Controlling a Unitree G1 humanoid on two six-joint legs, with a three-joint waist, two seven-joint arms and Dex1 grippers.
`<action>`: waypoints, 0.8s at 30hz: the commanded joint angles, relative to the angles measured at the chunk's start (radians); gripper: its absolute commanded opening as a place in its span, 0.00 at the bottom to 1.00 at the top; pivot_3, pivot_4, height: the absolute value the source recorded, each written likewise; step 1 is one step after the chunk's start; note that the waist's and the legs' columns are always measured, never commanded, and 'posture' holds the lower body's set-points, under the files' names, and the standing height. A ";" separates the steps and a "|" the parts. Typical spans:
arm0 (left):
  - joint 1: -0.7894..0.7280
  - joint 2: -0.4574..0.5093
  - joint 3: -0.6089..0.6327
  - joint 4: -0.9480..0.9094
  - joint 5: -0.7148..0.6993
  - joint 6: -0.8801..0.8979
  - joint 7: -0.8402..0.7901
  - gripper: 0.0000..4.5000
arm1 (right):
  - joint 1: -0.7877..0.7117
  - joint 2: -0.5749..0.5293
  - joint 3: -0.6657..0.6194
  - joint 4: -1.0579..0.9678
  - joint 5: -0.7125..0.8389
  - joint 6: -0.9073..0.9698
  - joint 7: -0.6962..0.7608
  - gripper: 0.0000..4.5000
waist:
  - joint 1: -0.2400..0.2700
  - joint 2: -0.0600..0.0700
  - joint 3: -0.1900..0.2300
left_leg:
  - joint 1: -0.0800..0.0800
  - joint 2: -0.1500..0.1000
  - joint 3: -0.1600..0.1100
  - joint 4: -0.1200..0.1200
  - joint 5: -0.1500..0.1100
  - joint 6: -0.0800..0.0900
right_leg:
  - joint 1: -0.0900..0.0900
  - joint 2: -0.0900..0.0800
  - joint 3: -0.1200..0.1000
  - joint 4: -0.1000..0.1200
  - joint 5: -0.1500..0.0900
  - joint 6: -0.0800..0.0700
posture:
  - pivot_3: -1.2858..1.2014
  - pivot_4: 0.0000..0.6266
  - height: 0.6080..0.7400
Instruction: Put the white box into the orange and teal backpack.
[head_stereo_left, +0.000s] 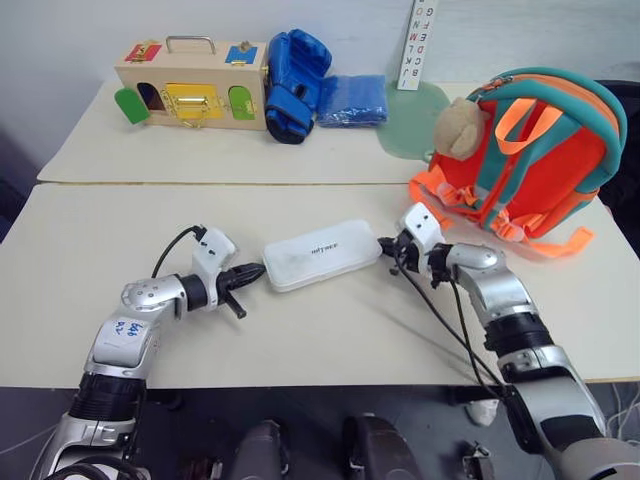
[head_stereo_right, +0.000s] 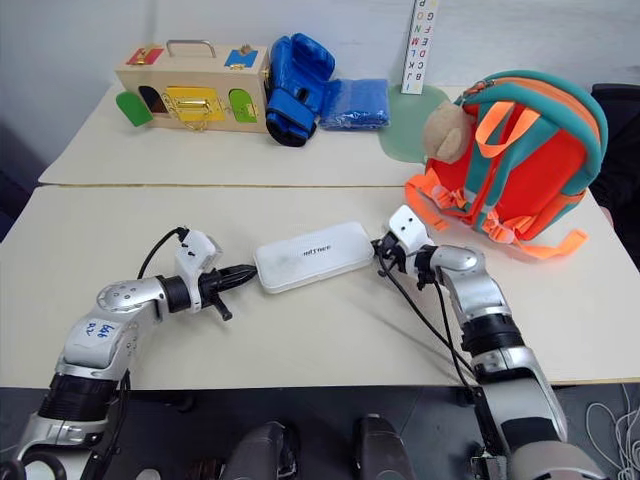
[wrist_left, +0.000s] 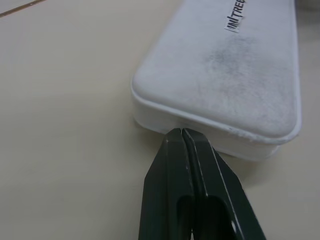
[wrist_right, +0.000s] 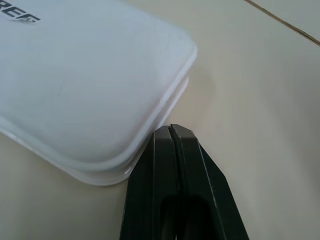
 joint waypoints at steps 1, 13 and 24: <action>-0.007 0.023 0.014 0.020 0.002 -0.030 -0.033 0.01 | 0.071 -0.026 0.011 -0.183 0.051 0.052 0.076 0.00 | -0.001 0.000 0.000 | 0.000 0.000 0.000 0.000 0.000 0.000 | 0.000 0.000 0.000 0.000 0.000 0.000 | 0.52 0.24 1.00; -0.089 0.180 0.044 0.275 -0.018 0.021 -0.246 0.09 | 0.252 -0.114 -0.041 -0.510 0.118 0.242 0.059 0.00 | -0.001 0.000 0.000 | 0.001 0.000 -0.001 -0.002 -0.002 0.003 | 0.000 0.000 -0.001 0.000 -0.001 -0.001 | 0.52 0.24 1.00; -0.468 0.208 0.002 0.613 -0.209 0.654 -0.490 0.80 | 0.232 -0.155 -0.017 -0.420 0.067 0.125 0.081 0.00 | 0.002 -0.002 0.001 | -0.003 -0.001 -0.002 0.003 -0.001 0.001 | -0.002 0.001 -0.003 0.001 -0.001 -0.001 | 0.52 0.24 1.00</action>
